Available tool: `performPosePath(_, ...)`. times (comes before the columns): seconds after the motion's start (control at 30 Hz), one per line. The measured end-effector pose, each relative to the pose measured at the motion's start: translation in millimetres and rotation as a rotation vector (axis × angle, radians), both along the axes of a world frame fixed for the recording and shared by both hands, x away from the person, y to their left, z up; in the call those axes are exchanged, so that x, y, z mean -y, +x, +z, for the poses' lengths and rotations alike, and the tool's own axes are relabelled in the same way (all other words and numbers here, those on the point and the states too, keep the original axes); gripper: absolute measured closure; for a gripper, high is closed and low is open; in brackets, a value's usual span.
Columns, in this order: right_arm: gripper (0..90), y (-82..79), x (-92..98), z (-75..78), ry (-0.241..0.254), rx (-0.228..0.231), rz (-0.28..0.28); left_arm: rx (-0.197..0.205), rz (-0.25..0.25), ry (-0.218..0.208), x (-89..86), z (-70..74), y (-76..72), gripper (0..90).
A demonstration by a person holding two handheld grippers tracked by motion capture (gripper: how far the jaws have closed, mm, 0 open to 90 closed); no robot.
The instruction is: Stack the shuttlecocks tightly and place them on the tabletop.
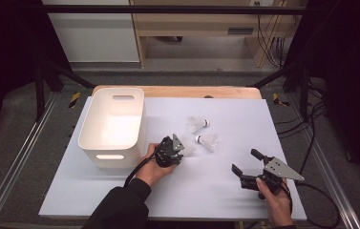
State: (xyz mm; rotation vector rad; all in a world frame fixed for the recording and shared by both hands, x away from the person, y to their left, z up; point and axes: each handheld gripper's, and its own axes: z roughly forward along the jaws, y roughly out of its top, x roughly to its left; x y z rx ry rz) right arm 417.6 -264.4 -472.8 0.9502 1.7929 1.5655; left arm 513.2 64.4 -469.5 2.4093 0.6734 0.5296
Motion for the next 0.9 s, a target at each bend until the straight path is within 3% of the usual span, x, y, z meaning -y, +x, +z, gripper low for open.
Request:
performPosePath(0.37, 5.3, -0.3, -0.1, 0.2, 0.001, 0.003, 0.002, 0.032, -0.008, -0.013, 2.9, 1.6, -4.0, 48.9)
performPosePath(0.4, 5.3, -0.5, 0.3, 0.3, 0.000, 0.001, 0.001, 0.036, -0.002, -0.024, 3.4, 2.4, -4.9, 39.9)
performPosePath(0.5, 5.3, -0.7, 1.1, 0.3, -0.003, 0.001, 0.000, 0.076, 0.008, -0.063, 2.2, 9.2, -13.7, 34.7)
performPosePath(0.53, 5.2, -1.0, 1.2, 0.3, -0.007, 0.000, 0.000, 0.118, 0.017, -0.133, -0.5, 15.1, -24.8, 28.0)
performPosePath(0.57, 5.2, -1.0, 1.2, 0.3, -0.007, 0.000, 0.000, 0.118, 0.017, -0.133, -0.5, 15.1, -24.8, 25.0)
performPosePath(0.7, 5.2, -1.1, 0.1, 0.1, -0.024, -0.020, -0.006, 0.193, 0.024, -0.306, -13.1, 23.3, -57.5, 17.0)
performPosePath(0.77, 5.2, -0.8, -1.2, -1.0, -0.036, -0.047, -0.012, 0.214, 0.027, -0.364, -21.3, 22.2, -75.8, 13.5)
performPosePath(0.8, 5.2, -0.4, -3.7, -1.4, -0.046, -0.083, -0.025, 0.229, 0.022, -0.416, -33.4, 20.4, -92.6, 11.4)
performPosePath(0.83, 5.2, -0.4, -3.7, -1.4, -0.046, -0.083, -0.025, 0.229, 0.022, -0.416, -33.4, 20.4, -92.6, 10.7)
performPosePath(0.9, 4.9, -0.2, -7.3, -2.2, -0.064, -0.118, -0.033, 0.237, 0.025, -0.469, -47.9, 19.3, -107.6, 10.0)
